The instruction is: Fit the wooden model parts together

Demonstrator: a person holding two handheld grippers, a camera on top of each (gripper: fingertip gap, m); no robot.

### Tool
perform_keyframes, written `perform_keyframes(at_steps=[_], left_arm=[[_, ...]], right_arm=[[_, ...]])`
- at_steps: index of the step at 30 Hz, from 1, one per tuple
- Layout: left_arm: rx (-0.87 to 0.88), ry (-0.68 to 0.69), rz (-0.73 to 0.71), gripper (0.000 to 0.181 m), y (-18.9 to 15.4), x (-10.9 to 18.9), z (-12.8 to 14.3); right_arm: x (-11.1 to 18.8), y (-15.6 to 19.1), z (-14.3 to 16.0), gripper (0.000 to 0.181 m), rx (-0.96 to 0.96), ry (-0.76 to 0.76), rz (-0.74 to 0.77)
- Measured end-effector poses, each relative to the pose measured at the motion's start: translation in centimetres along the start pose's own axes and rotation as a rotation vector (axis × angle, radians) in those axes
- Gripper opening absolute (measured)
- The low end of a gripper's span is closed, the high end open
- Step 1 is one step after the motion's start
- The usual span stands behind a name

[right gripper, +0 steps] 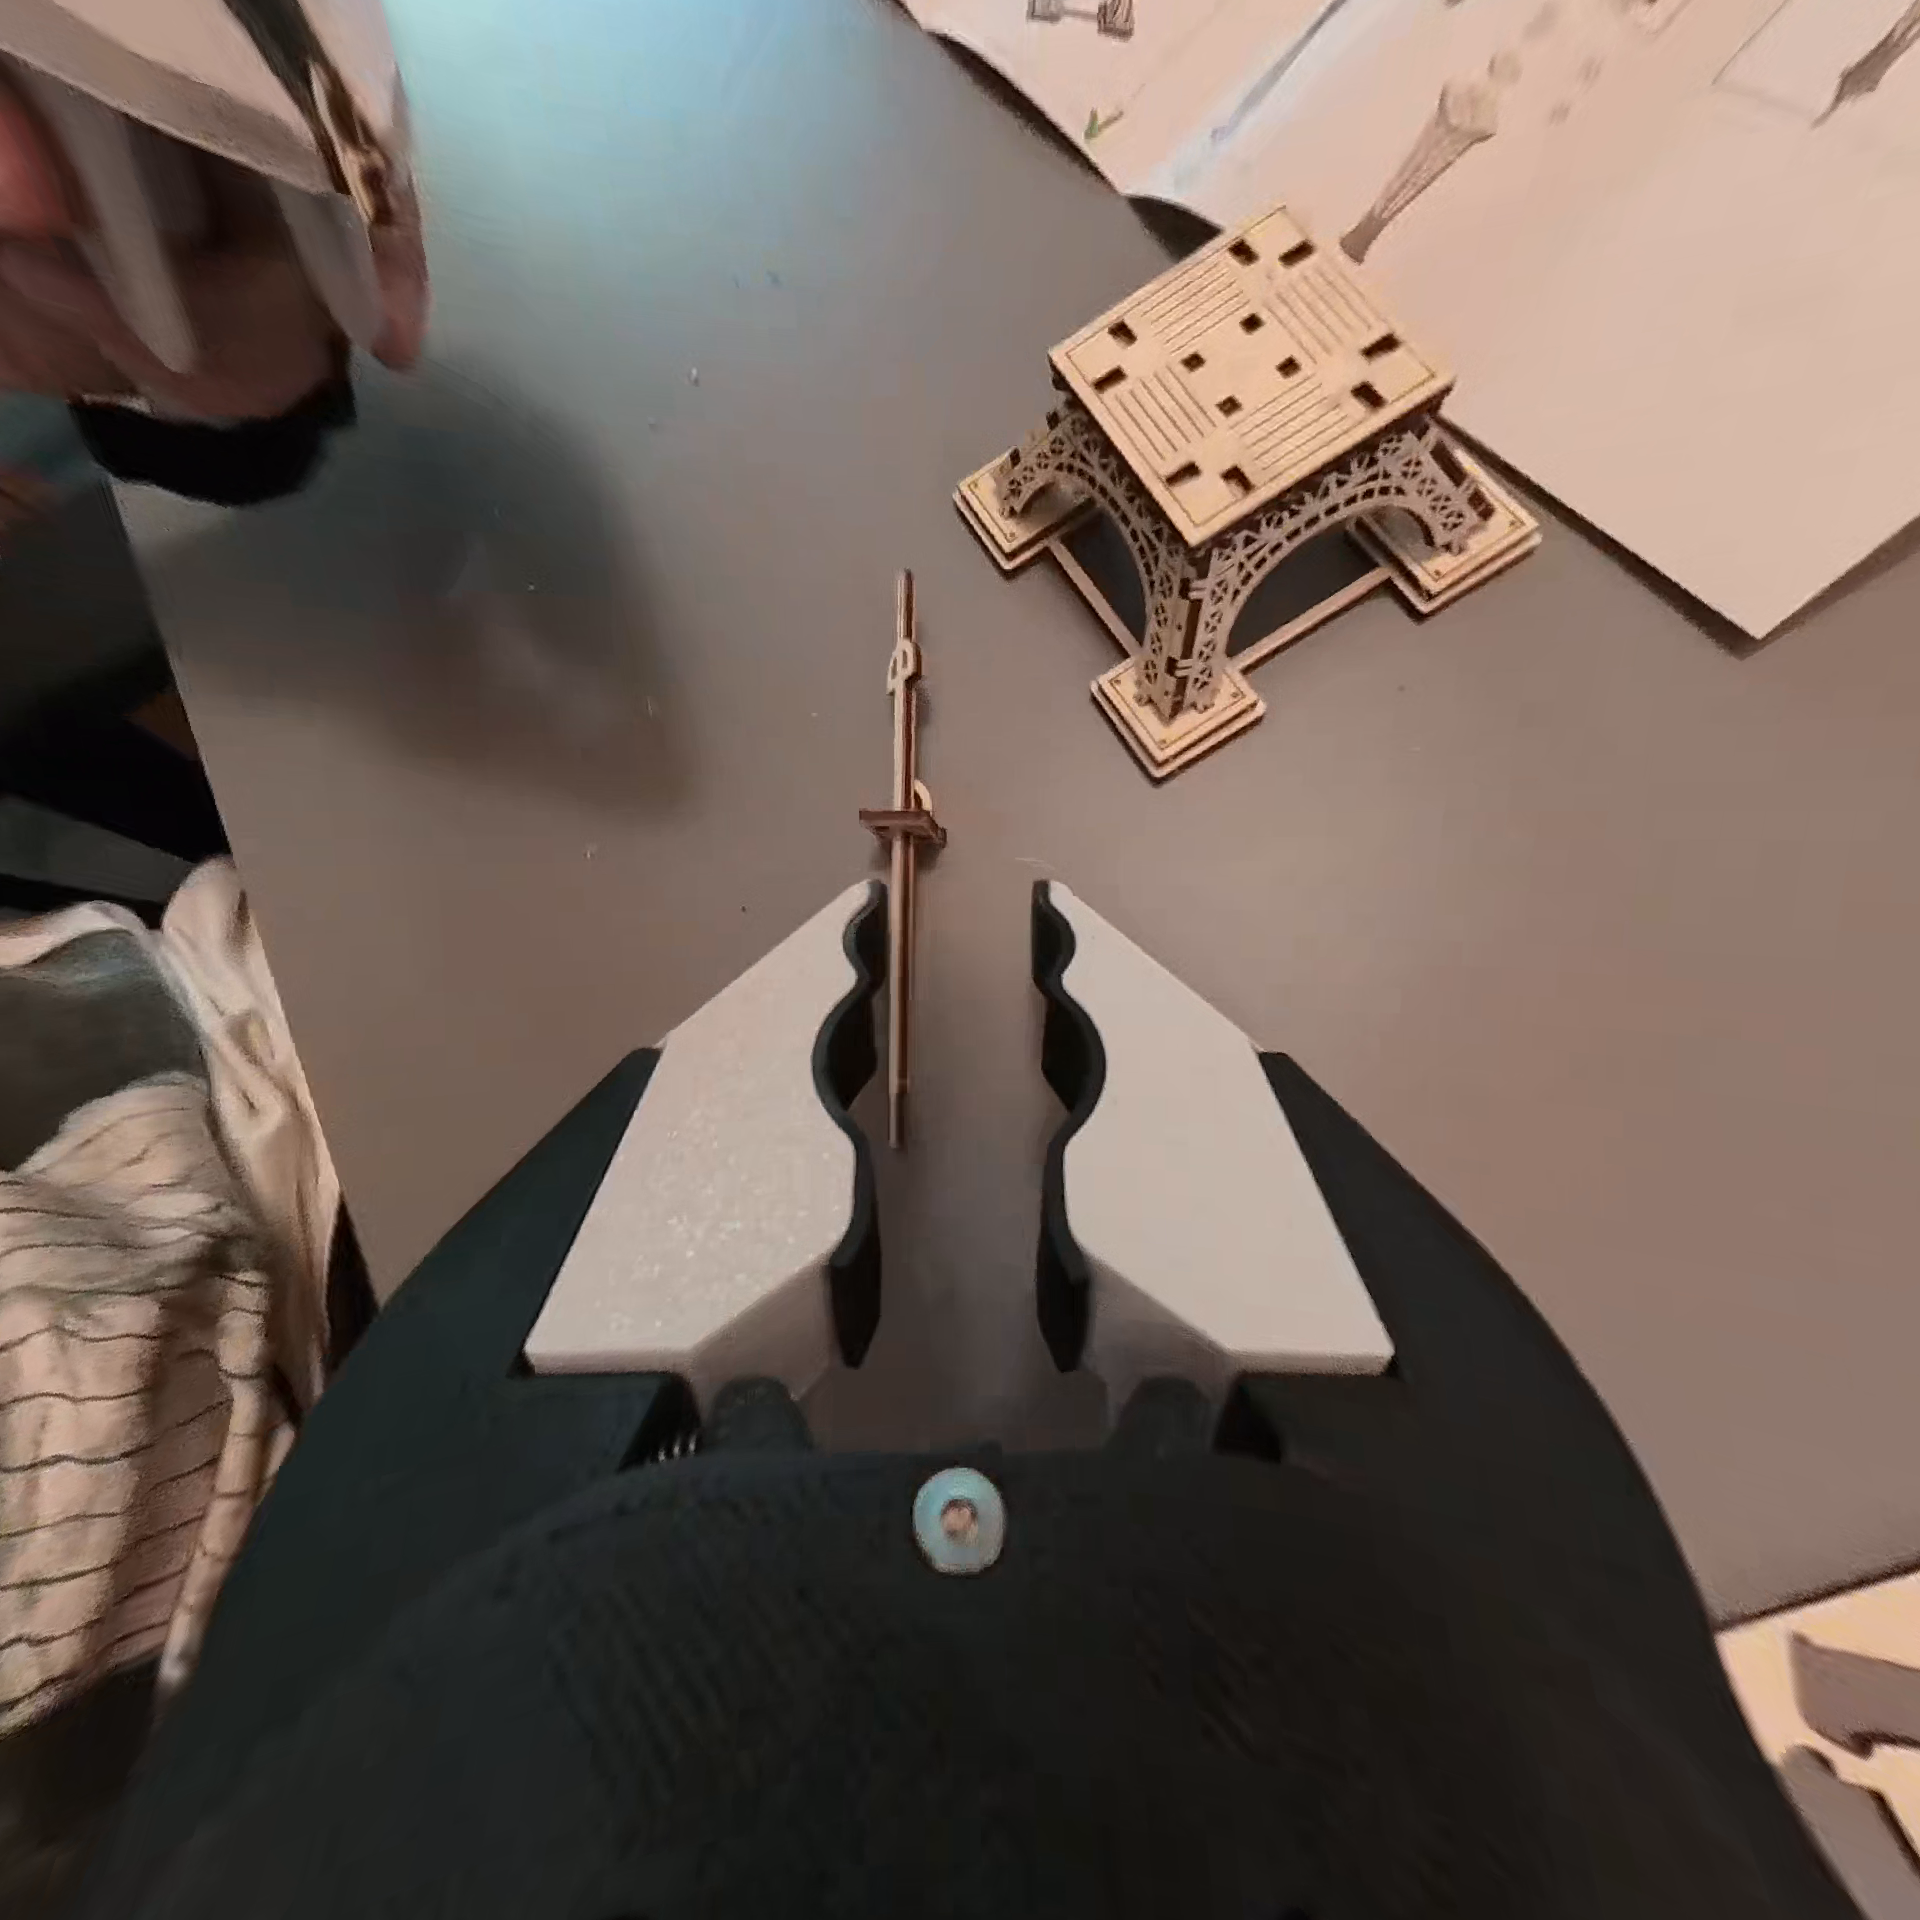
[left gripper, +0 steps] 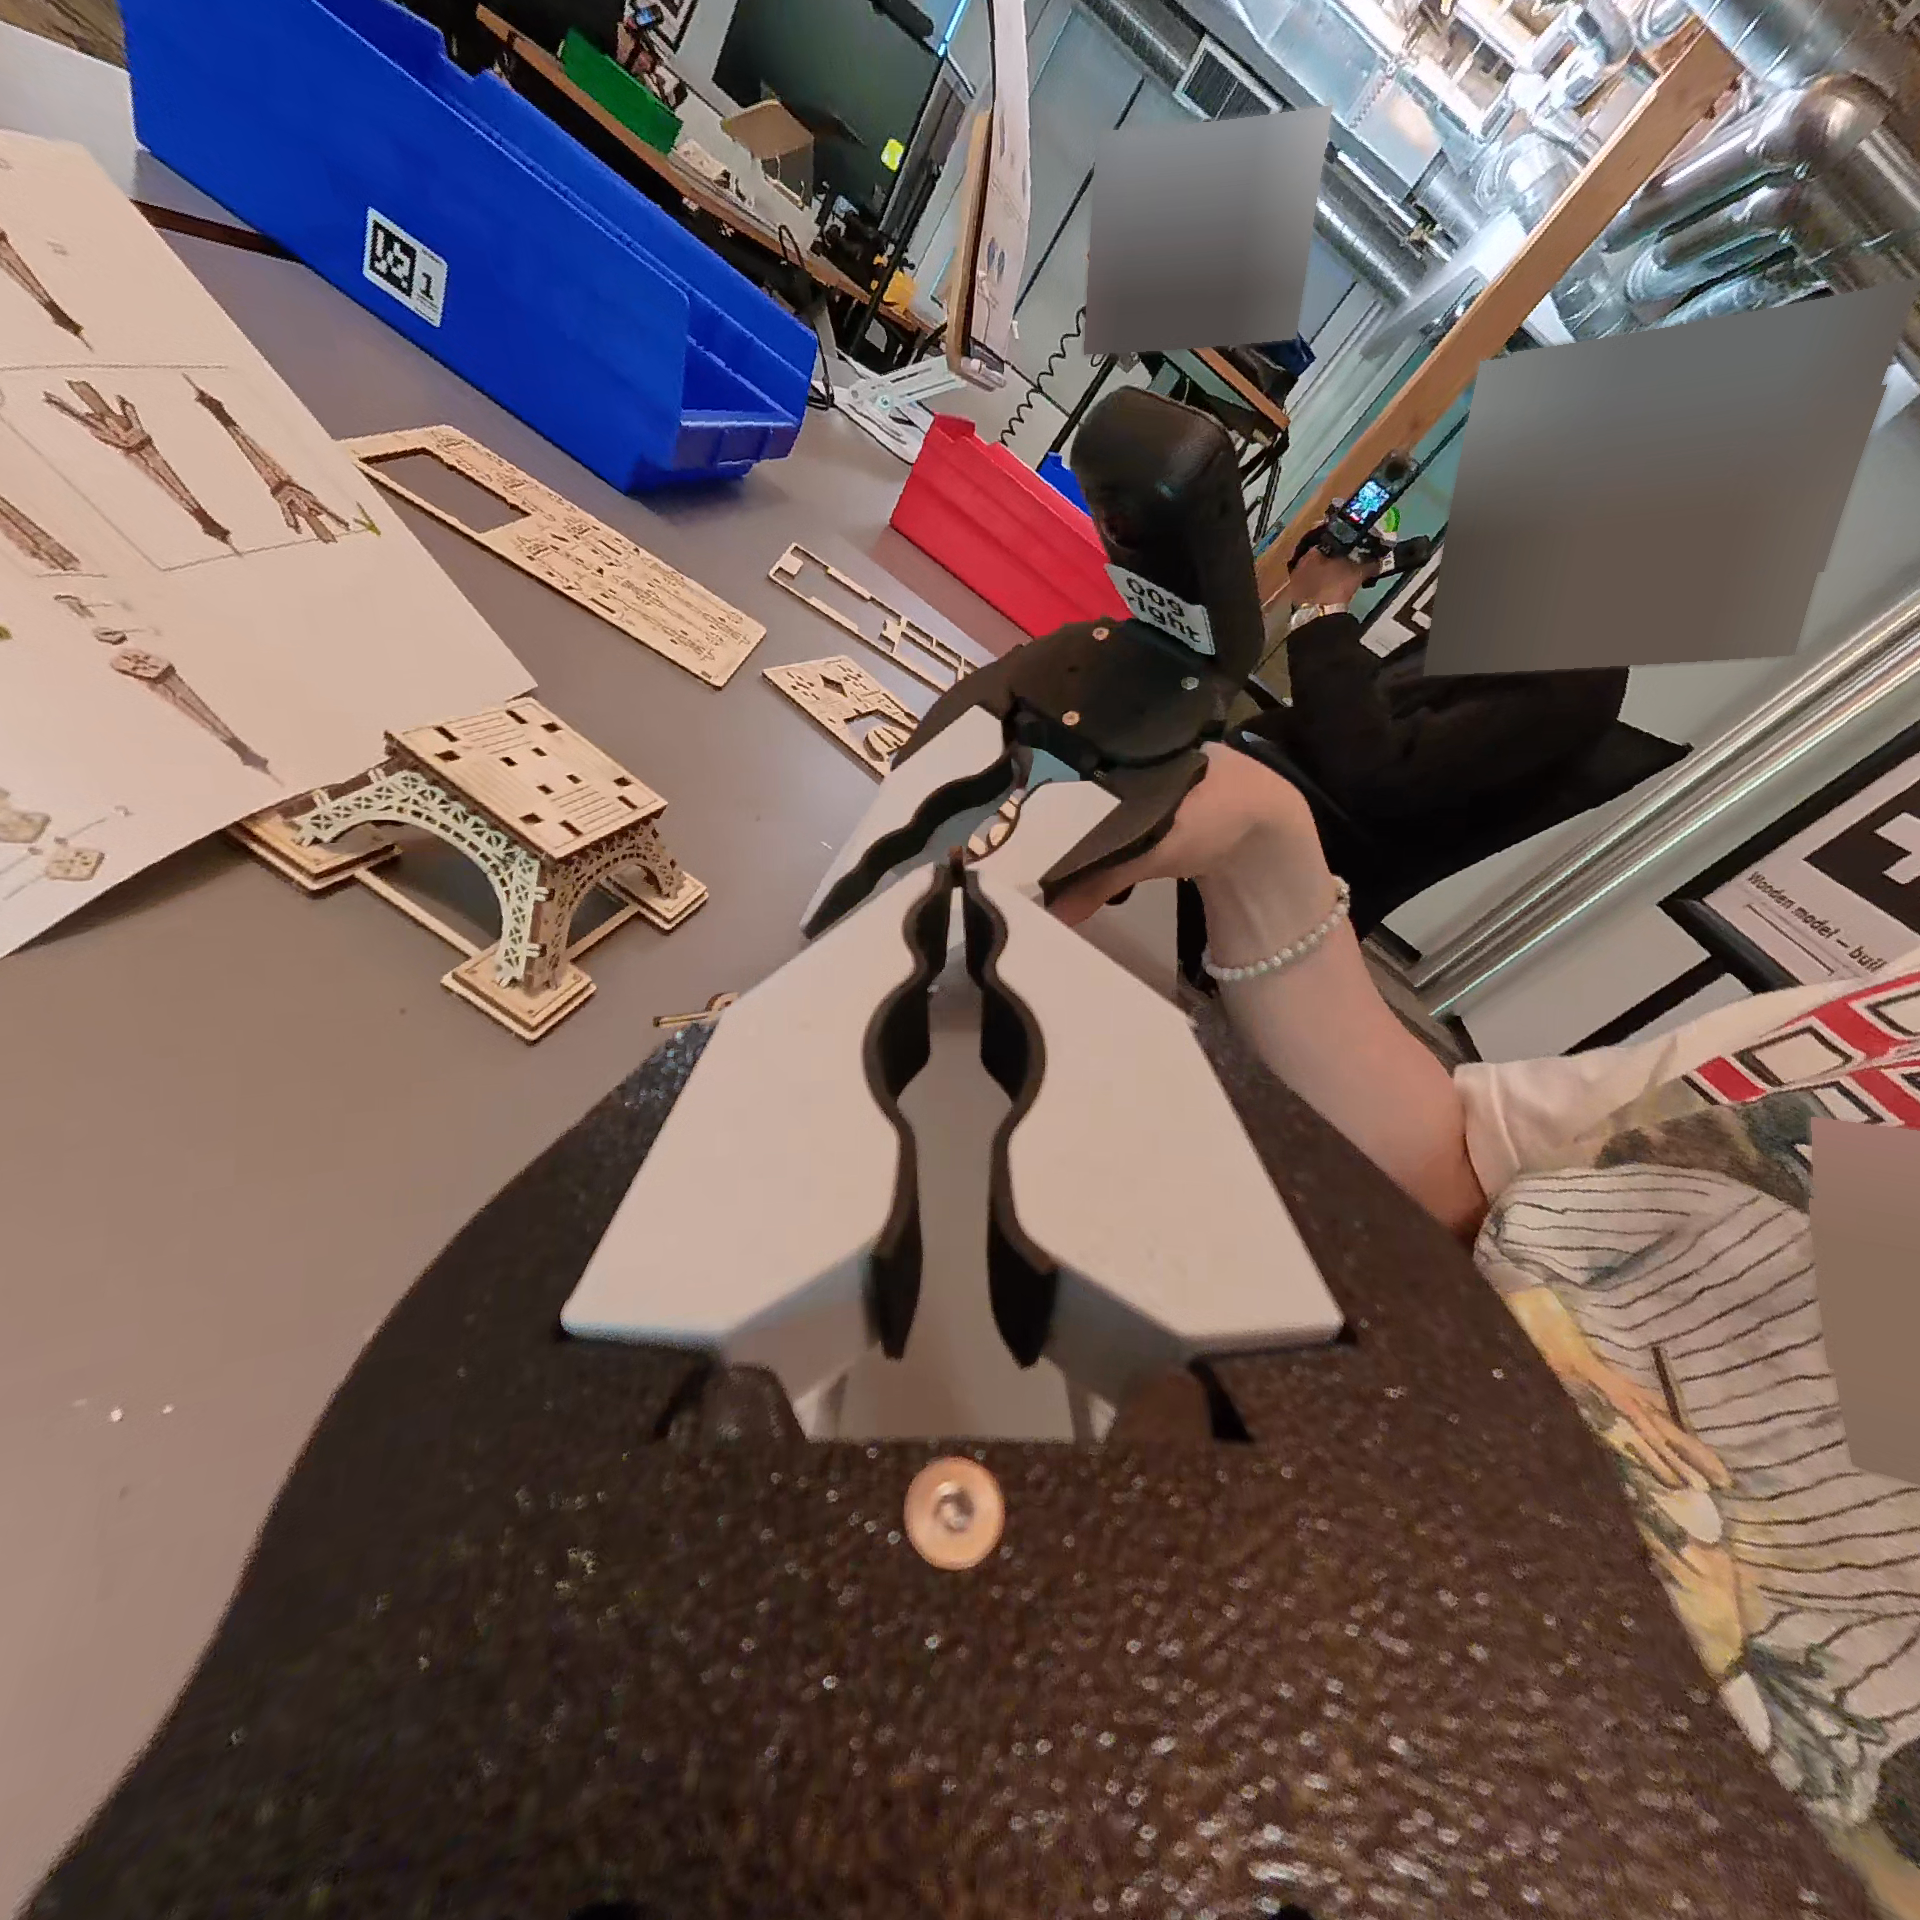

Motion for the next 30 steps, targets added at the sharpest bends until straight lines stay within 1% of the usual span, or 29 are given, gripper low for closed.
perform_keyframes(at_steps=[4, 9, 12, 17, 19, 21, 24, 25, 27, 30], left_arm=[[-0.004, 0.009, -0.008, 0.0, 0.3, 0.1, 0.2], [0.003, 0.045, -0.016, 0.0, 0.8, -0.2, 0.8], [0.012, 0.08, -0.024, 0.0, 1.0, -0.6, 1.4], [0.02, 0.087, -0.04, 0.0, 1.4, -0.8, 1.7], [0.01, 0.056, -0.062, 0.0, 1.6, -0.5, 1.3], [-0.024, -0.022, -0.084, 0.0, 1.7, 0.1, 0.2], [-0.062, -0.145, -0.113, 0.0, 1.6, 1.2, -1.7], [-0.067, -0.166, -0.125, 0.0, 1.5, 1.6, -2.2], [-0.077, -0.155, -0.132, 0.0, 1.2, 1.9, -2.6], [-0.087, -0.118, -0.156, 0.0, 0.5, 1.9, -2.7]], right_arm=[[-1.0, 0.7, -0.1, 0.026, -0.007, 0.037, -0.046], [-1.7, 0.9, -0.4, 0.009, -0.016, 0.046, -0.018], [-2.0, 1.9, -0.2, 0.006, 0.052, 0.055, -0.012], [-2.3, 2.6, -0.6, 0.005, 0.221, -0.005, 0.112], [-2.0, 2.6, -1.7, 0.005, 0.298, -0.101, 0.198], [-1.3, 3.0, -3.3, 0.005, 0.386, -0.247, 0.279], [0.5, 3.8, -5.7, 0.005, 0.549, -0.5, 0.487], [1.1, 4.2, -6.3, 0.005, 0.6, -0.576, 0.558], [2.1, 4.9, -7.2, 0.006, 0.662, -0.696, 0.699], [2.7, 5.7, -7.7, 0.006, 0.698, -0.797, 0.818]])
Point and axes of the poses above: each gripper's, where its closed fingertips meet, x back along the fingers, z out of its underside, y = z × x across the jaws, the point moved 4 cm from there along x, back along the fingers, and after that the axes turned 7 degrees about -x, right-handed, at the moved point
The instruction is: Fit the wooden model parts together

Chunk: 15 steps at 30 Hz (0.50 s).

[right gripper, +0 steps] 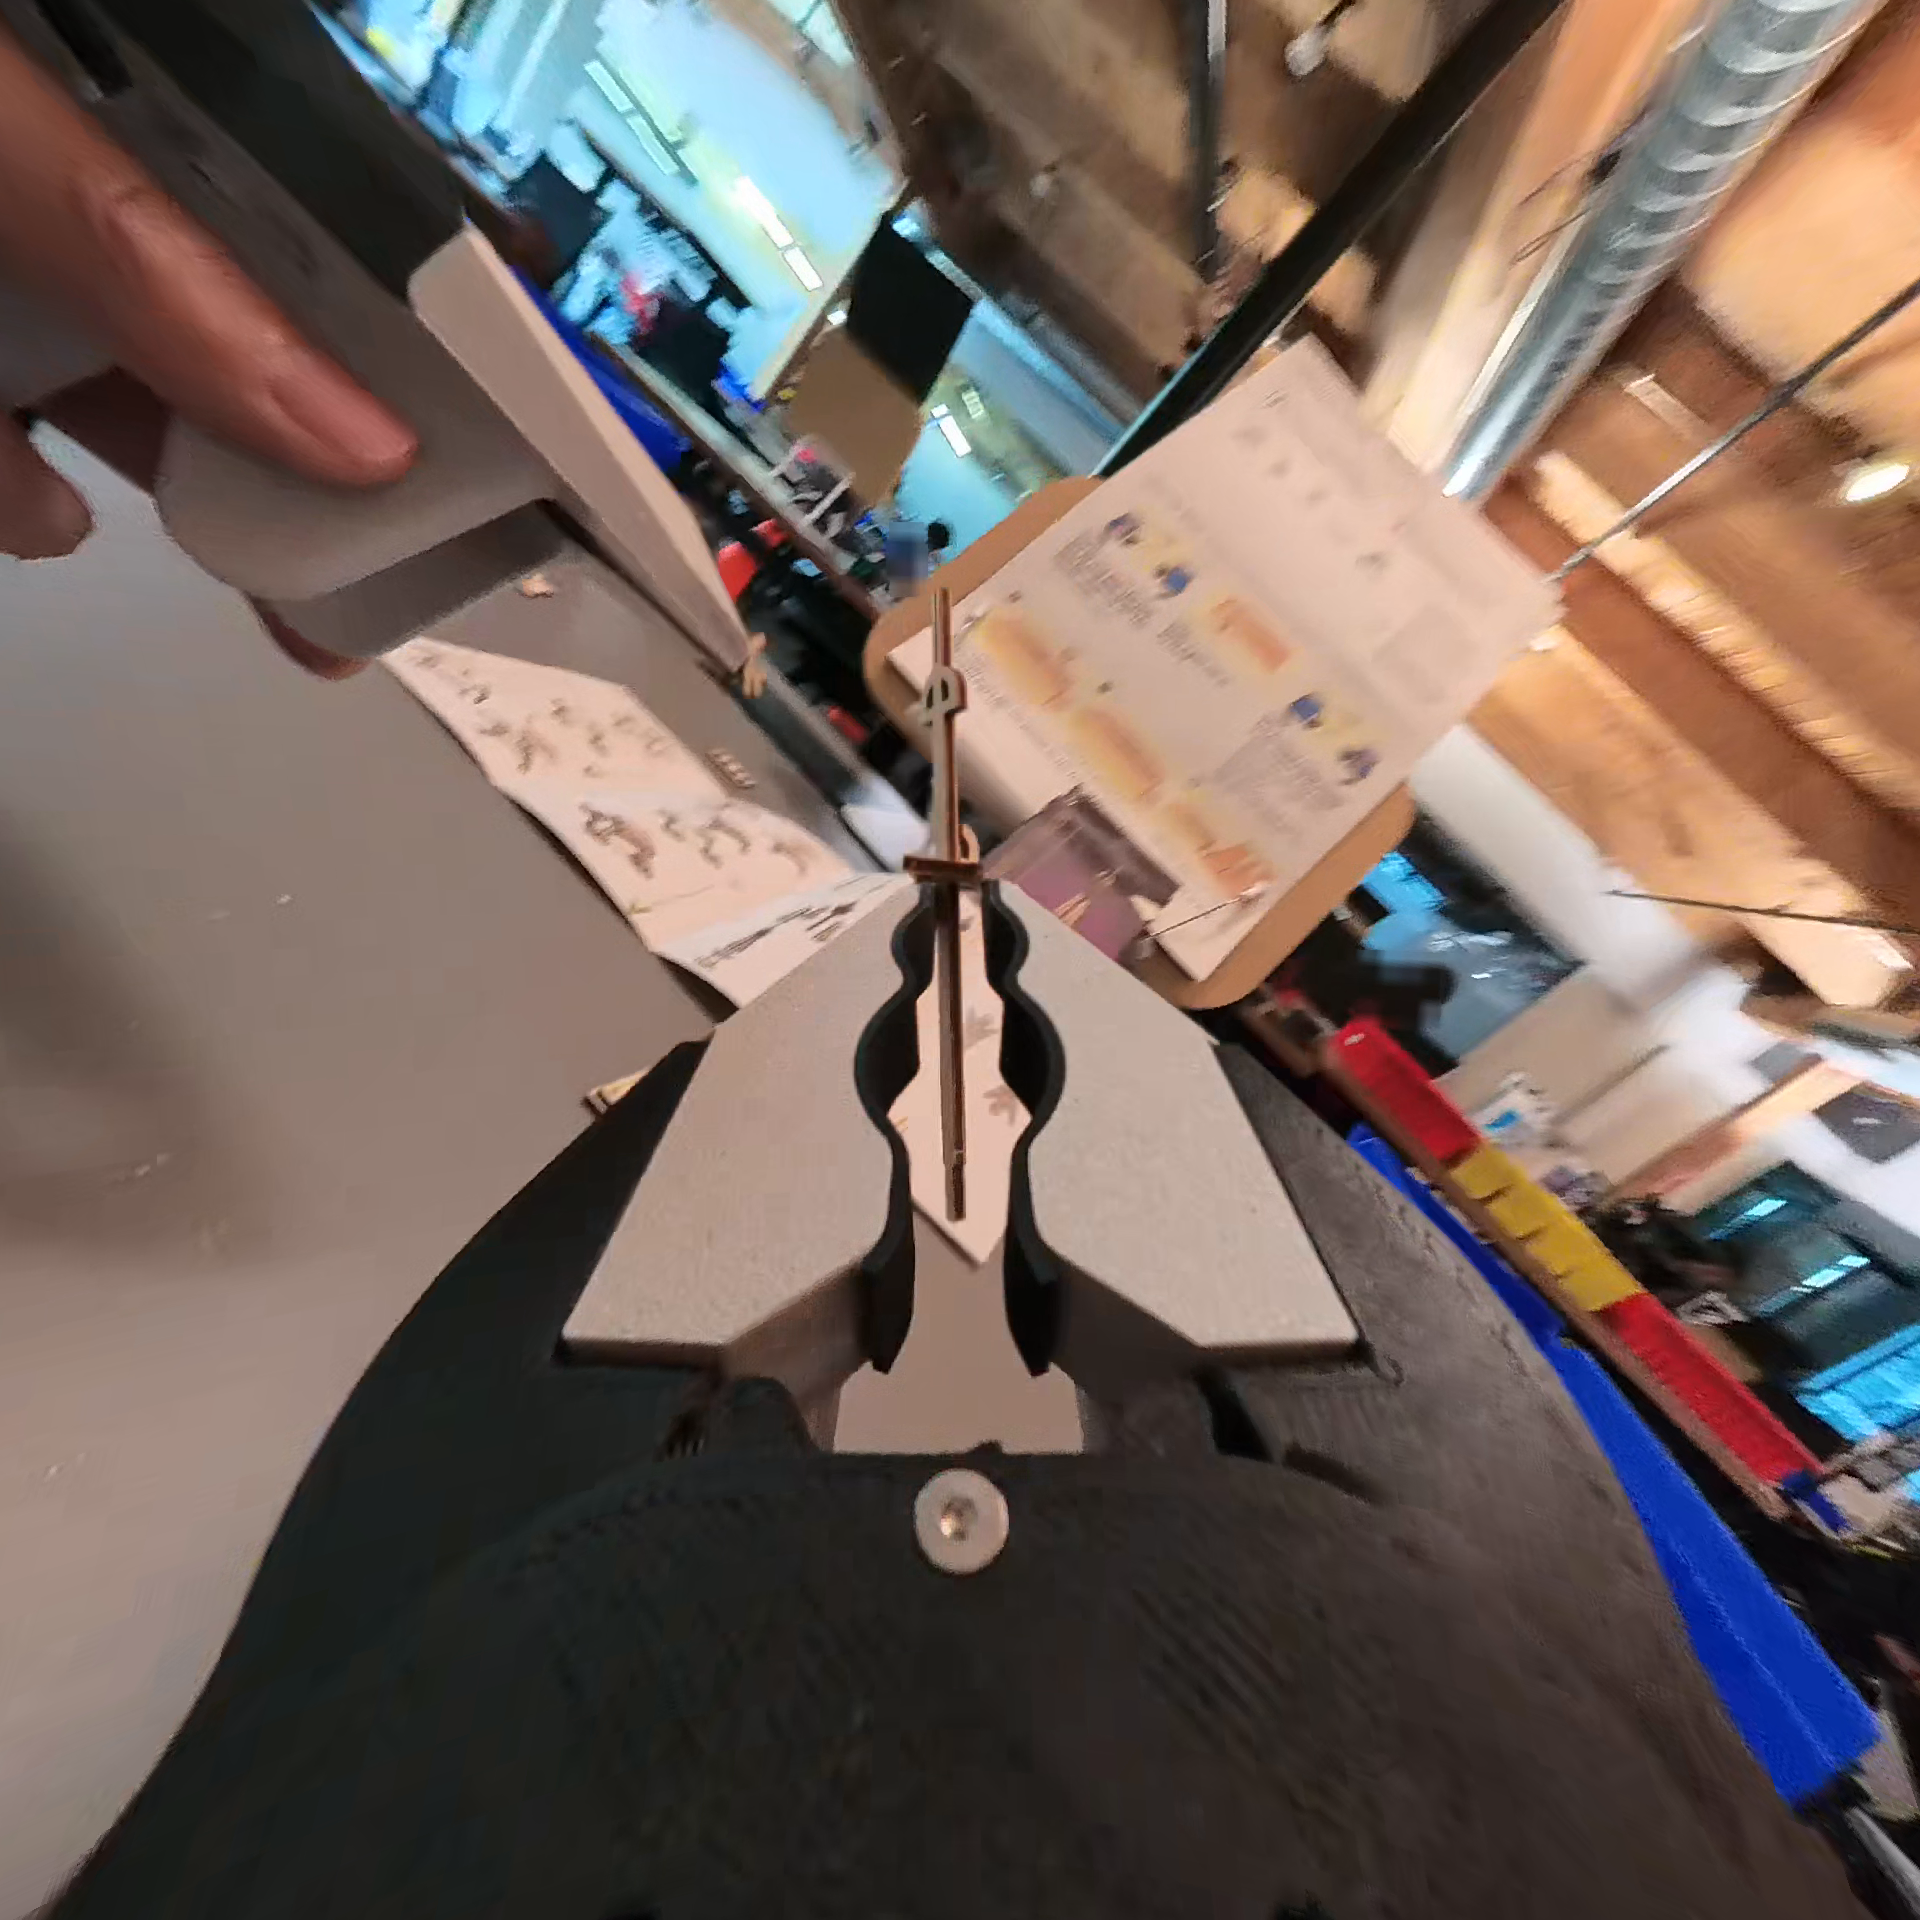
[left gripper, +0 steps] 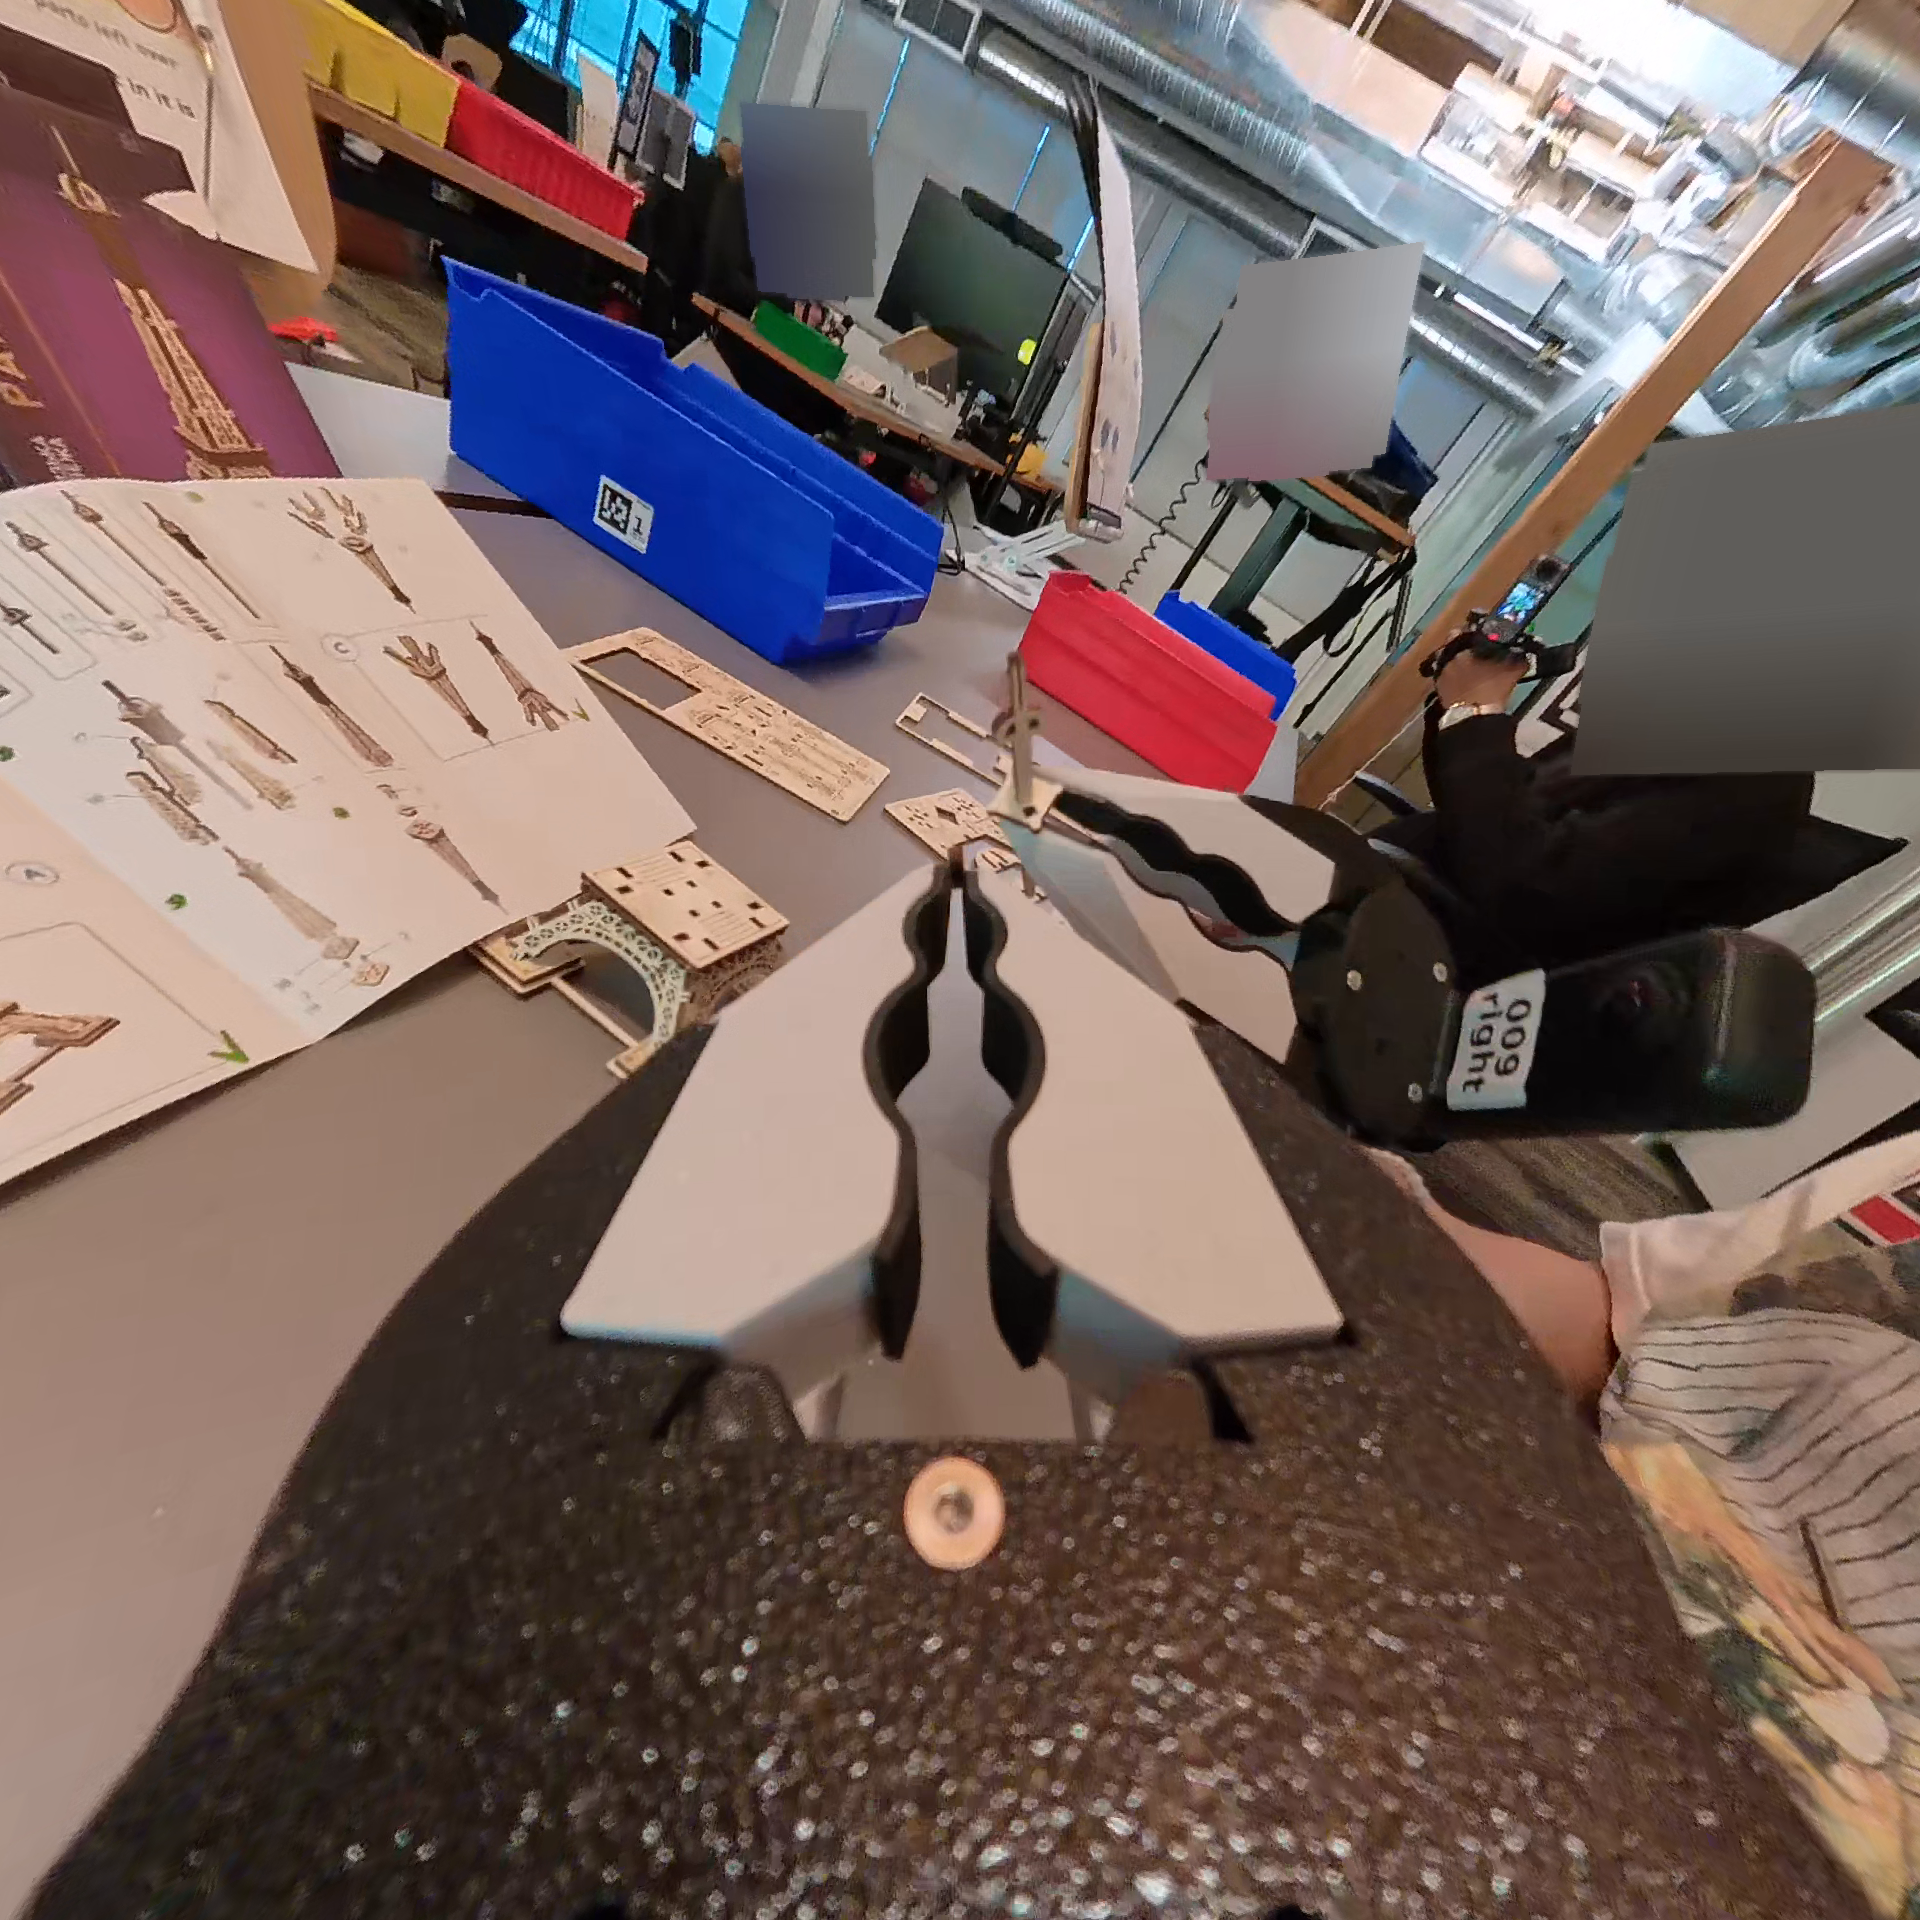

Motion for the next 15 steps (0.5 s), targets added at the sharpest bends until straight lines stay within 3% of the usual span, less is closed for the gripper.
perform_keyframes(at_steps=[8, 15], left_arm=[[-0.011, 0.002, 0.018, 0.0, -3.1, -1.8, -0.7], [-0.011, 0.025, -0.03, 0.0, -3.6, -3.0, -0.9]], right_arm=[[0.7, -0.3, -1.3, 0.006, 0.015, -0.1, 0.142], [0.8, -0.3, -1.2, 0.006, 0.06, -0.102, 0.199]])
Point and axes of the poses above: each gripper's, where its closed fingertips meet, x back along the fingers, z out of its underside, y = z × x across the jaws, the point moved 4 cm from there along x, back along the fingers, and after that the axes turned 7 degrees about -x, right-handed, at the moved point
